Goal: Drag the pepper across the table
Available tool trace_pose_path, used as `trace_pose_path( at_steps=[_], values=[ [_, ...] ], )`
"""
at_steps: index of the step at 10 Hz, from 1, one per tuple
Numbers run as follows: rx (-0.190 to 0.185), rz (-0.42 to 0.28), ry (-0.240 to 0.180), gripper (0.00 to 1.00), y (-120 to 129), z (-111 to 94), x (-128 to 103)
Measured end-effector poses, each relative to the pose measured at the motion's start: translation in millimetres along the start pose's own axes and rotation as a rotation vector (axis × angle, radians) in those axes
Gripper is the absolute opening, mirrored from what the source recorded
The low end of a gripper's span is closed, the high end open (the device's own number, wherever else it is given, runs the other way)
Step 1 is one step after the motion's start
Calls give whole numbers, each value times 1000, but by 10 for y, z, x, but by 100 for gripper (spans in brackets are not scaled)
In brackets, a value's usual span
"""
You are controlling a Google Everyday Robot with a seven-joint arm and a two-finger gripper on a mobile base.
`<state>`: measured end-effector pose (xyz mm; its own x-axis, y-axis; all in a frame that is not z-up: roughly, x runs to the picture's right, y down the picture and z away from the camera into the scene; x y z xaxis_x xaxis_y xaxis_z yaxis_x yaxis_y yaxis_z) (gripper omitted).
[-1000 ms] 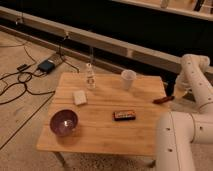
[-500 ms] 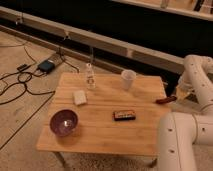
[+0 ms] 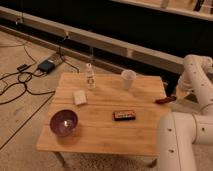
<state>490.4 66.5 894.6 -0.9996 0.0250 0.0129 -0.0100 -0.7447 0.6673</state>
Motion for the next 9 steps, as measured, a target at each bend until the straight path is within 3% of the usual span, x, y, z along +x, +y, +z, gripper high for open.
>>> trace_pose_path(
  at_steps=[9],
  values=[
    [-12,-16,-9,0,110,-11,85]
  ],
)
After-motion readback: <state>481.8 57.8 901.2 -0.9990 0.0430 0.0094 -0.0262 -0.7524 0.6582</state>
